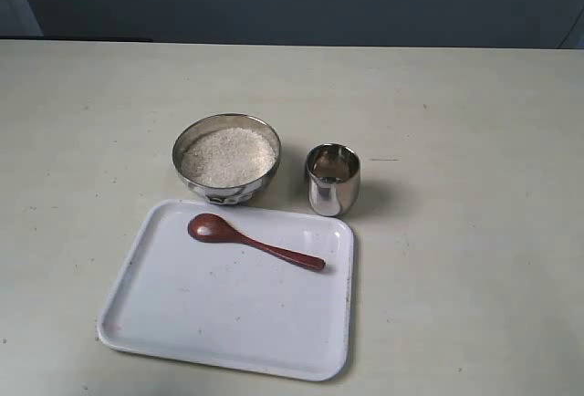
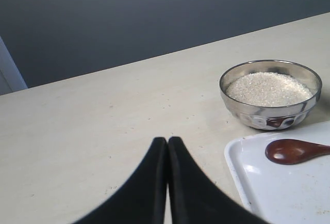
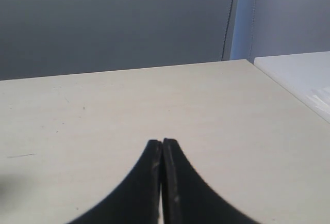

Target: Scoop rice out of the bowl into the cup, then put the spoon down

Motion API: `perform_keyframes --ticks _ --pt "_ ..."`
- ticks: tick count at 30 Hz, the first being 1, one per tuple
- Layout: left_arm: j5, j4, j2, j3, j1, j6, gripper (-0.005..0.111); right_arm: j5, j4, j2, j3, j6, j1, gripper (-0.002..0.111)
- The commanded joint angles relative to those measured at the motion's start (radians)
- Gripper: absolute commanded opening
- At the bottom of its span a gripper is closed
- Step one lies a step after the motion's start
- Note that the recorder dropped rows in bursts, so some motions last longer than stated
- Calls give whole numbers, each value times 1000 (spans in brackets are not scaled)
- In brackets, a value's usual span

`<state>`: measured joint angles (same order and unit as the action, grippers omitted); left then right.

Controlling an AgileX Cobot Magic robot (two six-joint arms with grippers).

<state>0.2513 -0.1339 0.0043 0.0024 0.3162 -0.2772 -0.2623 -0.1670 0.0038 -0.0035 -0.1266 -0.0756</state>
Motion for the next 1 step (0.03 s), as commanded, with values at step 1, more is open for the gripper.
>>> perform_keyframes --ticks 1 --pt "-13 -6 -4 -2 5 5 1 3 -1 -4 3 -3 -4 0"
